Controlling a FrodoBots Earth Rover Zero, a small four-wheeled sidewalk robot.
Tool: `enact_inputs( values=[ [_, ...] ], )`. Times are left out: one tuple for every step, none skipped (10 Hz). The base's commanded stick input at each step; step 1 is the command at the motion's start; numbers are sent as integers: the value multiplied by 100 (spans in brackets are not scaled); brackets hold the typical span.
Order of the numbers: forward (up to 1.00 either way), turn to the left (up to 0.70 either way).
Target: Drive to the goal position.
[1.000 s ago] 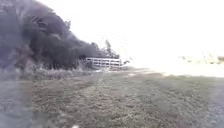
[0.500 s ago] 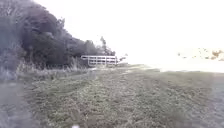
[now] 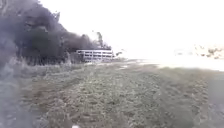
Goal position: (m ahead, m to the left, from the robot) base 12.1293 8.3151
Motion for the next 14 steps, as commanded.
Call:
enact_inputs(
  values=[
    [45, -27],
    [45, -27],
    [45, -27],
    [45, -27],
    [45, -27],
    [45, -27],
    [45, -27],
    [45, -27],
    [45, -27],
    [45, -27],
    [45, -27],
    [45, -27],
    [45, -2],
    [45, 0]
  ],
)
